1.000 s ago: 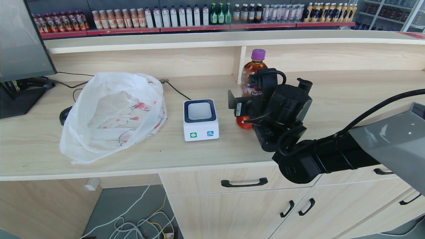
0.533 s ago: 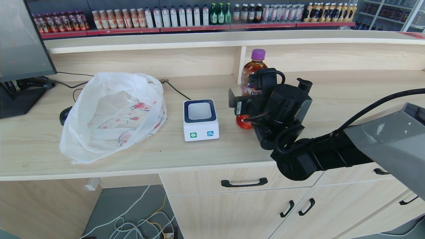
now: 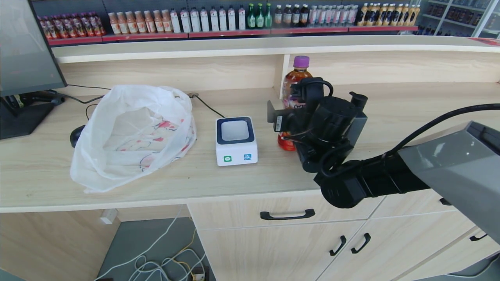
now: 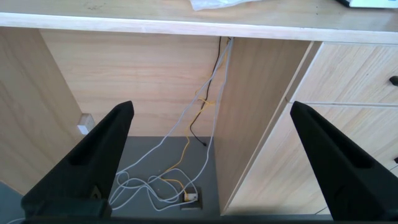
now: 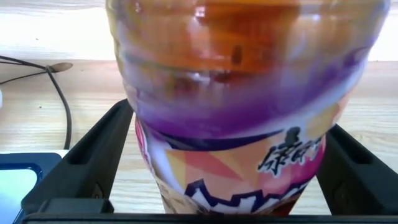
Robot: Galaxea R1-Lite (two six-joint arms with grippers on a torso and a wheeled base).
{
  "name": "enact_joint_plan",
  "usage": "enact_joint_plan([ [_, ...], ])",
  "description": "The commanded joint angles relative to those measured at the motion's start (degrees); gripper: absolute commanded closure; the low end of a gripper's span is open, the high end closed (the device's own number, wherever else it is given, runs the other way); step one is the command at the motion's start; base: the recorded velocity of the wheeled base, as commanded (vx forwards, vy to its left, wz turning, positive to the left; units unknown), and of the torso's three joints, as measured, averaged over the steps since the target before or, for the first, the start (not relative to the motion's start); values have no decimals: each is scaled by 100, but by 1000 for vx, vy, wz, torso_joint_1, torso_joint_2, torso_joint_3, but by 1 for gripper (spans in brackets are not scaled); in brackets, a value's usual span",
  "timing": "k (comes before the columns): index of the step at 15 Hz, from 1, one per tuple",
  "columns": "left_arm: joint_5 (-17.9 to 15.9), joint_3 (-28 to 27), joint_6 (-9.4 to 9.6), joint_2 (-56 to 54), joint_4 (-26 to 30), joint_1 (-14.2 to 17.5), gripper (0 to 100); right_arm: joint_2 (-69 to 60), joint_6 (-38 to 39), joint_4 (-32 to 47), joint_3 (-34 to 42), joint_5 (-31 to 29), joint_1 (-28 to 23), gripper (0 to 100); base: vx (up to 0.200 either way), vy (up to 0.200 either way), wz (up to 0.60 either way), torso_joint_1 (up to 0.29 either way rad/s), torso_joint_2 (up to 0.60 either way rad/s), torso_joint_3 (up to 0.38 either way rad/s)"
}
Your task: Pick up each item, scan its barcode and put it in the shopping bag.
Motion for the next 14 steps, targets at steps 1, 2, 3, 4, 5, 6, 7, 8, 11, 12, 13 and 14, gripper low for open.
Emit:
enact_joint_plan([
  [1, 1, 0, -2, -2, 0, 2, 0, 26, -1, -7, -20, -1, 3, 0, 0, 0, 0, 0, 0, 0],
  [2, 1, 0, -2, -2, 0, 2, 0, 26, -1, -7, -20, -1, 3, 0, 0, 0, 0, 0, 0, 0],
  [3, 1, 0, -2, -2, 0, 2, 0, 26, 8, -16, -2, -1, 12, 0, 0, 0, 0, 0, 0, 0],
  [4, 1, 0, 6, -2, 0, 2, 0, 26, 17, -24, 24, -1, 12, 0, 0, 0, 0, 0, 0, 0],
  [5, 1, 0, -2, -2, 0, 2, 0, 26, 26, -51, 103, -1, 12, 0, 0, 0, 0, 0, 0, 0],
  [6, 1, 0, 6, -2, 0, 2, 0, 26, 17, -112, 174, -1, 3, 0, 0, 0, 0, 0, 0, 0],
  [7, 1, 0, 6, -2, 0, 2, 0, 26, 17, -156, 209, -10, 3, 0, 0, 0, 0, 0, 0, 0],
  [8, 1, 0, -2, -2, 0, 2, 0, 17, 17, -165, 270, -1, 12, 0, 0, 0, 0, 0, 0, 0],
  [11, 1, 0, 6, -2, 0, 2, 0, -27, 8, -165, 262, -10, 12, 0, 0, 0, 0, 0, 0, 0],
  [12, 1, 0, -2, -2, 0, 2, 0, -44, 17, -165, 270, -1, 3, 0, 0, 0, 0, 0, 0, 0],
  [13, 1, 0, -2, -2, 0, 2, 0, -44, 17, -165, 253, -1, -5, 0, 0, 0, 0, 0, 0, 0],
  [14, 1, 0, -2, -2, 0, 2, 0, -53, 17, -165, 235, -1, -23, 0, 0, 0, 0, 0, 0, 0],
])
